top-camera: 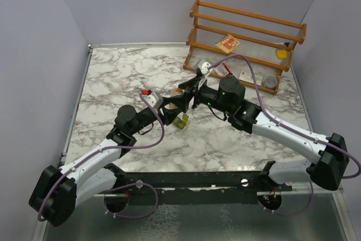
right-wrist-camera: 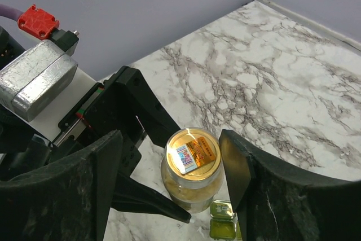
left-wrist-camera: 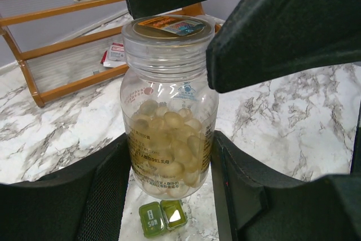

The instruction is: Sort the pills into containers

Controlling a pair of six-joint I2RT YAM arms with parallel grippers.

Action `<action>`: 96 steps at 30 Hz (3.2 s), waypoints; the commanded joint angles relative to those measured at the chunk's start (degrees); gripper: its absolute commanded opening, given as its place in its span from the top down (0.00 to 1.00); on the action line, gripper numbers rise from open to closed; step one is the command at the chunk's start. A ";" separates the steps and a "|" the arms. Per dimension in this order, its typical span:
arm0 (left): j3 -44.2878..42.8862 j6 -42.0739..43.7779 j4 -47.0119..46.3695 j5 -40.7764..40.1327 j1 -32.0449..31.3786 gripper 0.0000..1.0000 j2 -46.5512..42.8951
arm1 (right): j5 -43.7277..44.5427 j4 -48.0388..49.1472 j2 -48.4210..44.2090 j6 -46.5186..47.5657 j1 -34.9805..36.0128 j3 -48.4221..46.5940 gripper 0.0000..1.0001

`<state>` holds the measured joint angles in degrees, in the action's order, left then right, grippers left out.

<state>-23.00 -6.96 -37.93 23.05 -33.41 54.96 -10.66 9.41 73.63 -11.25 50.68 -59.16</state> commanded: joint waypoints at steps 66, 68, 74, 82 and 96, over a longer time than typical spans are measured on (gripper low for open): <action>-1.82 -12.89 -25.28 42.40 -3.25 1.00 -1.13 | -12.48 -7.89 -16.26 13.82 0.39 3.59 0.99; -2.29 -13.28 -25.60 44.10 -4.32 1.00 -1.25 | -12.88 -8.31 -17.32 14.72 0.38 3.78 0.99; -2.67 -13.43 -25.70 45.18 -6.07 1.00 -1.59 | -14.08 -9.10 -18.42 15.86 0.39 3.69 0.97; -2.99 -13.28 -25.70 43.27 -6.05 1.00 0.09 | -13.02 -9.19 -18.62 15.49 0.39 3.78 0.48; -4.44 -4.16 -11.62 32.05 -5.99 1.00 -2.97 | -12.42 -9.74 -18.38 14.46 0.39 3.55 0.09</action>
<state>-24.91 -17.78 -55.42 57.60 -38.33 55.09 -27.79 -1.34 55.18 2.70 52.14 -55.29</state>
